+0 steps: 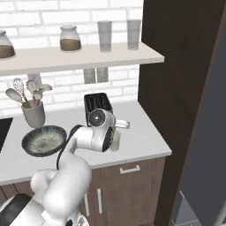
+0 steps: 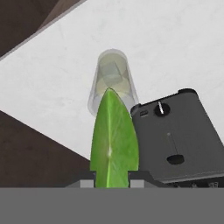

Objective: Grab a lemon wedge from the fridge and one ice cube from the ice bowl, and put them in the glass of lemonade.

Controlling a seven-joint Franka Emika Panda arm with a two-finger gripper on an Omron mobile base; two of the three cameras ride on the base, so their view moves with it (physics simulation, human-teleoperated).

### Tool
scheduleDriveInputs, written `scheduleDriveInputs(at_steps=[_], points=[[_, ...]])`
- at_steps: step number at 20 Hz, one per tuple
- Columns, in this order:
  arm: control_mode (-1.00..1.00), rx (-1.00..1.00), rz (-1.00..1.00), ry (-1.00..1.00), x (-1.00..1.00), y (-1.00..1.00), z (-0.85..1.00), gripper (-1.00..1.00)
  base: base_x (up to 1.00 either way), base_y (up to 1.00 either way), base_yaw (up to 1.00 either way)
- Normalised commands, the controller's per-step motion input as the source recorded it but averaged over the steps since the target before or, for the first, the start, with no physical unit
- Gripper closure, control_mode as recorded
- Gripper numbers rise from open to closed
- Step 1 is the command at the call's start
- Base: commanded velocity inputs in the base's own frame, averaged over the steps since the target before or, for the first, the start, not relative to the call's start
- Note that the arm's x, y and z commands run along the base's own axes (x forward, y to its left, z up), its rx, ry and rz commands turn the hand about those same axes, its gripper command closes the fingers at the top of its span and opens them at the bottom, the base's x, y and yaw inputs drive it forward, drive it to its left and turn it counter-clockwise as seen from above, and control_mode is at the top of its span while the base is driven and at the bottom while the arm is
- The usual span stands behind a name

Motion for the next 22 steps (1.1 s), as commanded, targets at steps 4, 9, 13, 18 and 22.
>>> scheduleDriveInputs(at_steps=[4, 9, 13, 18, 22], points=[[-1.00, 0.00, 0.00, 0.00, 0.39, 0.00, -0.17, 1.00, 0.00, 0.00, 0.00], [-1.00, 0.00, 0.00, 0.00, 0.45, 0.00, -0.16, 1.00, 0.00, 0.00, 0.00], [-1.00, 0.00, 0.00, 0.00, 0.34, 0.00, -0.17, 1.00, 0.00, 0.00, 0.00], [-1.00, 0.00, 0.00, 0.00, 0.05, -0.08, -0.19, 1.00, 0.00, 0.00, 0.00], [-1.00, 0.00, 0.00, 0.00, 0.08, -0.06, -0.17, 1.00, 0.00, 0.00, 0.00]])
